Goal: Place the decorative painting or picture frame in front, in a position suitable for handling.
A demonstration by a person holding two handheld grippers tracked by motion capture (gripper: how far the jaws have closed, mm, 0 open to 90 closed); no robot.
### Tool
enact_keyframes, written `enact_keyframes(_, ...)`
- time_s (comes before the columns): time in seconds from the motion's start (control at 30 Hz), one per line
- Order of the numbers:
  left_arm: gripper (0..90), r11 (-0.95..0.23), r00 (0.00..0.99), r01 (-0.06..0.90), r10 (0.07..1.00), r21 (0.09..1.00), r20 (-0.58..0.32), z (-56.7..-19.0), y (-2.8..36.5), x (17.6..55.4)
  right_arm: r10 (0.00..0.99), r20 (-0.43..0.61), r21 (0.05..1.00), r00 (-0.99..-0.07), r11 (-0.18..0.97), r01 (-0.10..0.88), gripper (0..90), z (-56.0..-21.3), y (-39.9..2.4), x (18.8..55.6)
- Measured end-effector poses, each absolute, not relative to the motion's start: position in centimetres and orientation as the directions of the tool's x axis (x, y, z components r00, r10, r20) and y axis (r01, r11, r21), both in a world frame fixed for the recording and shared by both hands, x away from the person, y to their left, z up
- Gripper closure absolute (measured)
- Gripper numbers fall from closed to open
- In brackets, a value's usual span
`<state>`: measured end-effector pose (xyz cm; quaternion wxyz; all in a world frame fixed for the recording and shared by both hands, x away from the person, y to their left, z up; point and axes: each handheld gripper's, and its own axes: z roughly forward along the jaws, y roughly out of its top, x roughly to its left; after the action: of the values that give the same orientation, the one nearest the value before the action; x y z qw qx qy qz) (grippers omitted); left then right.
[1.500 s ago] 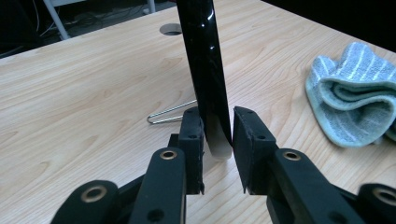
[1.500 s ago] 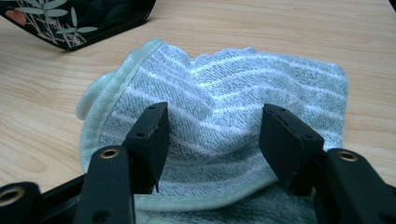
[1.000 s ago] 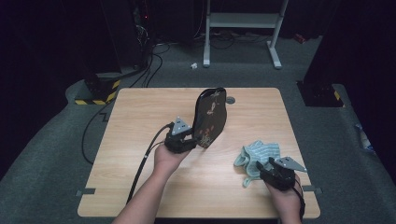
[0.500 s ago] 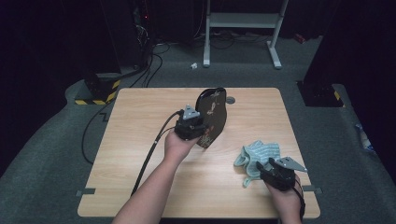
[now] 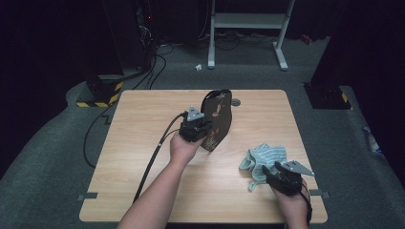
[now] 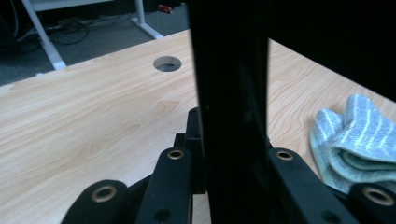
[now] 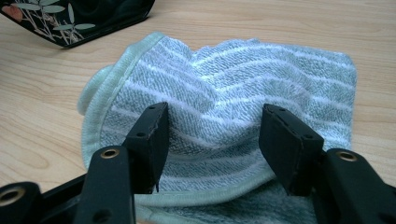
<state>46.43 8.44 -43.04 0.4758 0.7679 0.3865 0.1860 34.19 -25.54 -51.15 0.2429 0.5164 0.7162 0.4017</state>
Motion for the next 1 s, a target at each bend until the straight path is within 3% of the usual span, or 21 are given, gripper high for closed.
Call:
enact_keyframes(0.07,80.1,-0.218,0.637,0.431,0.761,0.876,-0.124,-43.1,8.6,46.6,0.934,0.068,0.827,-0.349,0.143,0.544,42.7,-51.2,-25.5,34.2)
enact_keyframes(0.5,80.9,-0.185,0.638,0.415,0.757,0.891,-0.140,-43.0,8.7,46.3,0.934,0.075,0.826,-0.349,0.138,0.547,42.8,-51.3,-25.6,34.2)
enact_keyframes(1.0,80.9,-0.158,0.622,0.395,0.771,0.905,-0.137,-41.2,13.2,43.2,0.934,0.065,0.830,-0.350,0.144,0.539,42.8,-51.1,-25.6,34.2)
